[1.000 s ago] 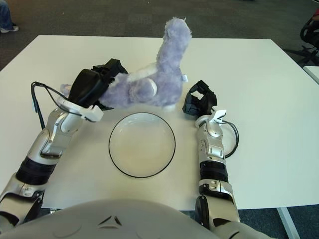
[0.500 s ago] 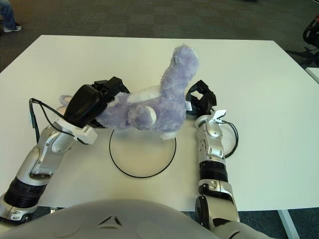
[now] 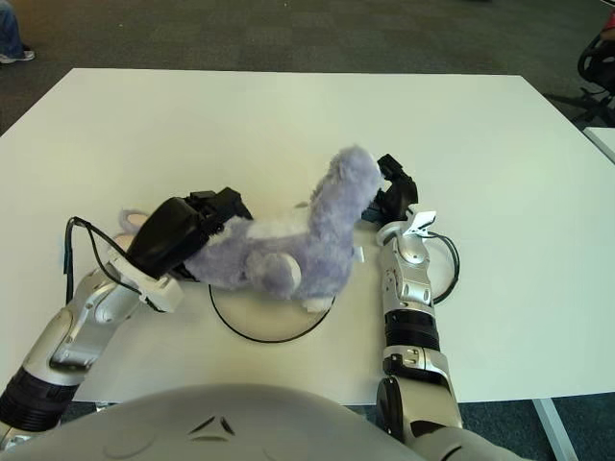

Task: Put the doll into the plate.

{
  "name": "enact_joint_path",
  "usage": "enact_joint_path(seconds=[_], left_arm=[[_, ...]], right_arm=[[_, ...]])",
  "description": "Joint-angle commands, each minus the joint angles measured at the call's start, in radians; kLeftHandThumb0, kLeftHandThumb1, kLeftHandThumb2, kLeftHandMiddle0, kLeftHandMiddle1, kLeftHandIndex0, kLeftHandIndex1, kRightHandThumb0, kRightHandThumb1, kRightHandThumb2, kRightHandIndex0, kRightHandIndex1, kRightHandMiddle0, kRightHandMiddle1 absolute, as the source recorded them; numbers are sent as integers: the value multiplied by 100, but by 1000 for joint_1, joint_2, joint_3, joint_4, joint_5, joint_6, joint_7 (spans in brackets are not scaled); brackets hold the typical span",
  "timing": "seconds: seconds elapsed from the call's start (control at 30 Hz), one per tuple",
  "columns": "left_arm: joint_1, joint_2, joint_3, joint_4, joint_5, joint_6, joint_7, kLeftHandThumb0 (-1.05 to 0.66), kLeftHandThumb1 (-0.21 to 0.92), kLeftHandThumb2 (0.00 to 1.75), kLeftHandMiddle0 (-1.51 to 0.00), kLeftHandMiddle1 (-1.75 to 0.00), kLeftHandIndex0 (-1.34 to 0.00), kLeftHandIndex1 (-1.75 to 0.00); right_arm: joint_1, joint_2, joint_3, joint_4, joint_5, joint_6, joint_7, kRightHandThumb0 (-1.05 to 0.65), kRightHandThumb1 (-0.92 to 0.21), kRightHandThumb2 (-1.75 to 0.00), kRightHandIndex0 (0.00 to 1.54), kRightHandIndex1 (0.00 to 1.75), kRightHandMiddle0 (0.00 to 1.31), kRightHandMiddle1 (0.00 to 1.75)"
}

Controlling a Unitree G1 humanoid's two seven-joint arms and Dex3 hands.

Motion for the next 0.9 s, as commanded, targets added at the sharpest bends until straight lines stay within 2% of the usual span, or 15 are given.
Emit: enact_joint_path(seconds=[0.0, 0.2, 0.87], left_arm=[[20, 12, -9, 29, 1, -33, 3, 0, -4, 170, -90, -167, -65, -175], [18, 8, -15, 68, 25, -66, 20, 0, -6, 172, -92, -167, -67, -175], [17, 7, -15, 96, 33, -83, 18, 0, -7, 173, -93, -166, -67, -175]], right_arm=[[2, -4, -1, -14, -1, 9, -6, -51, -25, -140, 121, 175, 67, 175], [3, -6, 1, -12, -5, 2, -6, -51, -25, -140, 121, 175, 67, 175], [6, -5, 0, -12, -7, -7, -1, -51, -24, -141, 122, 175, 68, 175]])
